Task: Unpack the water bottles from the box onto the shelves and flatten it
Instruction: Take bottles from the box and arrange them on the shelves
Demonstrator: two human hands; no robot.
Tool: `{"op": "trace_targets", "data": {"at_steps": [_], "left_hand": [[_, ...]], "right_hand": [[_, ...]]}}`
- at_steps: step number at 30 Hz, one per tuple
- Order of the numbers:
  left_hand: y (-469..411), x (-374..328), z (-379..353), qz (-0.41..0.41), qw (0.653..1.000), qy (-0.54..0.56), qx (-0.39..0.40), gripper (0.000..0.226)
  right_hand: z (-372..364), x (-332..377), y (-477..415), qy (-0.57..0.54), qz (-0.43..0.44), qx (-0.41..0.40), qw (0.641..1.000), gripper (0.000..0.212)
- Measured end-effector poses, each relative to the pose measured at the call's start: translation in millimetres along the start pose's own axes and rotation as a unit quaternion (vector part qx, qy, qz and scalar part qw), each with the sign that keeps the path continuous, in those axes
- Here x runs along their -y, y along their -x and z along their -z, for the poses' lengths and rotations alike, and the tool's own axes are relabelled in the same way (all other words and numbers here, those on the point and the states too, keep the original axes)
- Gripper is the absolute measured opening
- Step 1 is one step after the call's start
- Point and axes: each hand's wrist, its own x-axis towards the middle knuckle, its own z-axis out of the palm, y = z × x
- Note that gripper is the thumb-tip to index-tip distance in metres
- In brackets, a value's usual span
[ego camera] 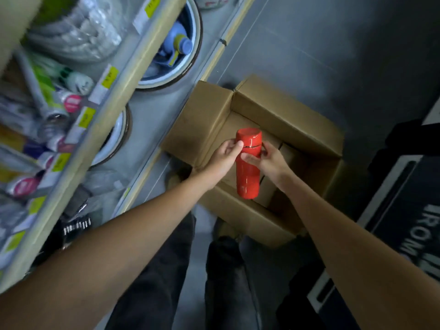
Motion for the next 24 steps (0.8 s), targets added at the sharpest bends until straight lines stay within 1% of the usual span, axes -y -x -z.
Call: {"op": "trace_targets", "data": {"at_steps": [1, 4, 5, 8, 10, 13, 17, 19, 20, 23, 24], "left_hand": [[27, -7, 4, 0.004, 1.000, 0.003, 0.001, 0.028], [87, -26, 15, 0.014, 1.000, 0.002, 0.014, 0.047], [116, -32, 22, 0.015, 1.000, 0.010, 0.015, 0.050], [173, -44, 39, 0.019, 0.997, 0.068, 0.017, 0.049], [211, -49, 56, 0.021, 0.994, 0.109, 0.002, 0.048], [259, -51, 78, 0.025, 0.989, 0.146, -0.022, 0.056], [338, -37, 117, -0.016, 0.978, 0.196, -0.070, 0.048], [384, -18, 136, -0.034, 0.968, 0.222, -0.110, 0.040], [396, -13, 141, -0.035, 0.962, 0.238, -0.127, 0.035], [463, 28, 168, -0.056, 0.930, 0.293, -0.214, 0.032], [475, 37, 173, -0.067, 0.925, 0.295, -0.230, 0.034]], "right_hand": [[0, 9, 24, 0.009, 0.009, 0.016, 1.000, 0.041], [-8, 39, 77, 0.012, 0.010, 0.040, 0.999, 0.032], [-14, 48, 100, 0.014, 0.012, 0.052, 0.998, 0.031], [-35, 81, 152, 0.042, 0.008, 0.077, 0.996, 0.044], [-54, 102, 184, 0.073, 0.031, 0.104, 0.991, 0.045], [-81, 123, 217, 0.157, 0.046, 0.151, 0.975, 0.045], [-134, 147, 261, 0.260, 0.074, 0.244, 0.932, 0.045], [-172, 151, 286, 0.314, 0.078, 0.305, 0.896, 0.049], [-183, 151, 291, 0.324, 0.074, 0.329, 0.884, 0.050], [-247, 140, 337, 0.364, 0.095, 0.392, 0.840, 0.036], [-259, 136, 346, 0.371, 0.102, 0.395, 0.834, 0.034]]}}
